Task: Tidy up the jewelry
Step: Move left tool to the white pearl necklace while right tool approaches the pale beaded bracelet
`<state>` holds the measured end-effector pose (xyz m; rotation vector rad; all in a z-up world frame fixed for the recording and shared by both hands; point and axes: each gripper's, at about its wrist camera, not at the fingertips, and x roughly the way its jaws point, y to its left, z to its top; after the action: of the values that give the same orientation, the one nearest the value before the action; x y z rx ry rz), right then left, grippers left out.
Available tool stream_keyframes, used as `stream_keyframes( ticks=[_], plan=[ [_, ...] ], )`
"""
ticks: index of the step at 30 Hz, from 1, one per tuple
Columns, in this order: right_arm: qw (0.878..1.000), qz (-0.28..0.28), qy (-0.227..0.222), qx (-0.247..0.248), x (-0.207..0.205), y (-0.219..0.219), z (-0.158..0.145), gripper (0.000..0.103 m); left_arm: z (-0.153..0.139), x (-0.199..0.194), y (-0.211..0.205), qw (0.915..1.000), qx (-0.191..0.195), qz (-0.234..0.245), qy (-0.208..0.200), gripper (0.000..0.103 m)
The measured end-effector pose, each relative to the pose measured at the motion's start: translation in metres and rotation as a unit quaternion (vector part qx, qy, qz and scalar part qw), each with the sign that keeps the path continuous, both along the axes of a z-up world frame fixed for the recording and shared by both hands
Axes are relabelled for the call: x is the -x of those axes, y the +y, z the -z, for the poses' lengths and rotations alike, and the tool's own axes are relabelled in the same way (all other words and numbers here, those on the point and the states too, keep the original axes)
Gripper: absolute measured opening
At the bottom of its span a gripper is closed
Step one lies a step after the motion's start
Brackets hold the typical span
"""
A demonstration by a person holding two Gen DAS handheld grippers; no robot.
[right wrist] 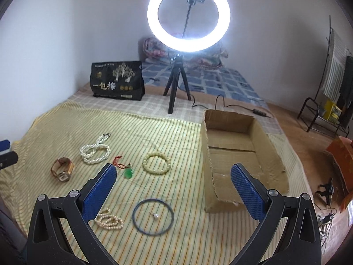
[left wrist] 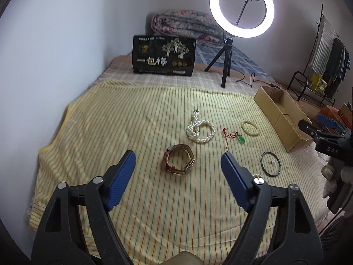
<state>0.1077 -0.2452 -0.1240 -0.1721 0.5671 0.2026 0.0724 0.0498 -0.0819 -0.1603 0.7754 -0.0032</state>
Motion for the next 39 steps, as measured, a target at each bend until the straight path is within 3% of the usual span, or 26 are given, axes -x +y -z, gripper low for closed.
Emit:
stream_keyframes(
  ticks=[6,10,12,20,25,31,39],
  plan=[
    [0.997,-0.023,0.061,-0.036,-0.038,-0.001,0.016,0.099,0.012,-0.035,0.003,0.9986,0.04,0.016,0.032,0.069],
    [0.994,-0.035,0.097,-0.046,-0.058,0.001,0.031,0.079,0.021,-0.063,0.005,0.996,0.064,0.021,0.058,0.06],
    [0.991,-0.05,0.113,-0.045,-0.065,0.005,0.039,0.076,0.025,-0.073,0.005,0.9941,0.077,0.027,0.07,0.059],
    [0.98,-0.115,0.163,-0.011,-0.086,0.029,0.062,0.044,0.054,-0.122,0.012,0.9824,0.135,0.028,0.127,0.047],
    [0.971,-0.157,0.177,0.042,-0.093,0.045,0.071,0.033,0.069,-0.15,0.01,0.9767,0.146,0.031,0.155,0.04],
    [0.963,-0.175,0.193,0.064,-0.099,0.049,0.078,0.031,0.093,-0.173,0.014,0.9643,0.175,0.024,0.197,0.037],
    [0.961,-0.176,0.201,0.067,-0.107,0.049,0.082,0.029,0.107,-0.186,0.014,0.9624,0.168,0.014,0.213,0.027]
  ],
)
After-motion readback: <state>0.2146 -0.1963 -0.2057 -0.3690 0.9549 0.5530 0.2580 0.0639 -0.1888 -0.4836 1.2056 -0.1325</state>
